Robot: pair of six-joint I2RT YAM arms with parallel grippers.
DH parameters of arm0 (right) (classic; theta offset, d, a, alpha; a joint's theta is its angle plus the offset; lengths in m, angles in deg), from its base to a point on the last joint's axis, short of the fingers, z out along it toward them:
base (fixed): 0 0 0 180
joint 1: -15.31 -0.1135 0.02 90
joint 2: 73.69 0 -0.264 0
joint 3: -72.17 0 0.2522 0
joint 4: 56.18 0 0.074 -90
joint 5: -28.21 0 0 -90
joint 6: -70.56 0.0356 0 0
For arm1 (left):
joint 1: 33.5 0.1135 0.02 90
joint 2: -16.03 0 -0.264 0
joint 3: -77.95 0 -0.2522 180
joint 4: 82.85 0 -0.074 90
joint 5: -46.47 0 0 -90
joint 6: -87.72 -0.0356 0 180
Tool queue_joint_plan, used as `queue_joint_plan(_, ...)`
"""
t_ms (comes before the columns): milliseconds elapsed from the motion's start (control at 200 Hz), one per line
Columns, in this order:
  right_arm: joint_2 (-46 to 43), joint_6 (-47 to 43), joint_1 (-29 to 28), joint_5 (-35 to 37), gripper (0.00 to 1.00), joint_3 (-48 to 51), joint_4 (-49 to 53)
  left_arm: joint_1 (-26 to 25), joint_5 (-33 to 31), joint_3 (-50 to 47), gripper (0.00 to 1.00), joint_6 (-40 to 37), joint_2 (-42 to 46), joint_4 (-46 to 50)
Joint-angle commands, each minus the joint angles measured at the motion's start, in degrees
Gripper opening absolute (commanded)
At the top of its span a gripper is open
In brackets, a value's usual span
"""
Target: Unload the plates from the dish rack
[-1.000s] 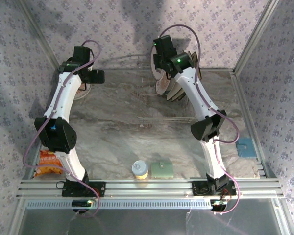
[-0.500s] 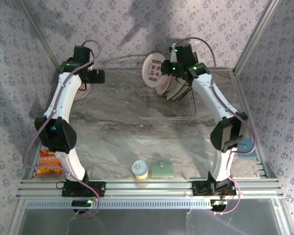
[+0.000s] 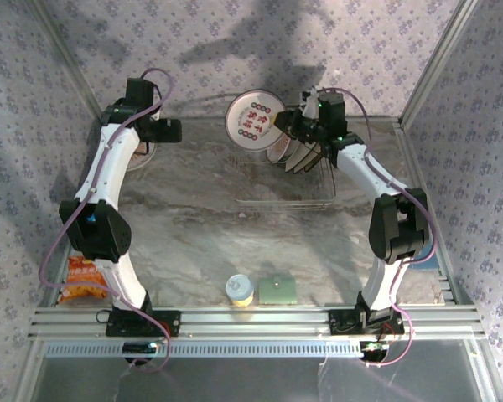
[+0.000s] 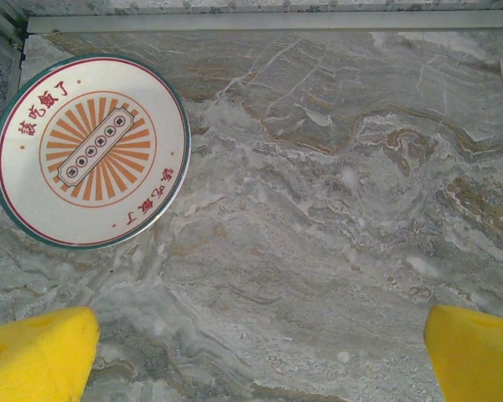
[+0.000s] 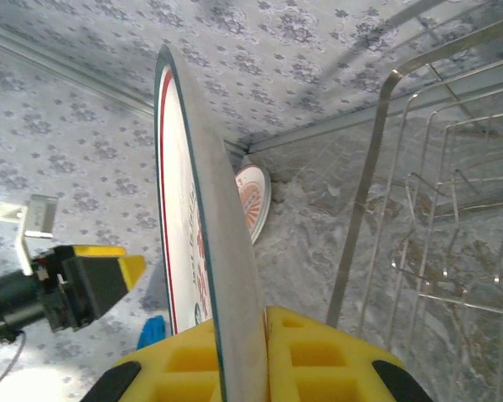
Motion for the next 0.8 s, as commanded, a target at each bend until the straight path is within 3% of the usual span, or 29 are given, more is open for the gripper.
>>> queue_joint_plan(0, -1.36, 3.99, 0.63, -3.15, 0.00, 0.75, -7.82, -0.29, 1.23, -0.22, 0.99, -0.04, 2.71, -1.12)
queue_joint_plan(555, -0.39, 4.47, 0.90, -2.98, 0.00, 1.19, -7.62, -0.13, 4.00, -0.33, 0.99, -0.07, 3.04, -2.76)
queue_joint_plan(655, -0.18, 4.45, 0.91, -2.82, 0.00, 1.18, -7.40, 1.04, 12.33, -3.64, 0.99, 1.15, 4.71, -7.46)
queue_joint_plan(795, -0.03, 4.35, 0.81, -2.96, 0.00, 0.90, -7.17, 4.64, 36.01, -10.38, 0.99, 7.53, 6.45, -20.58)
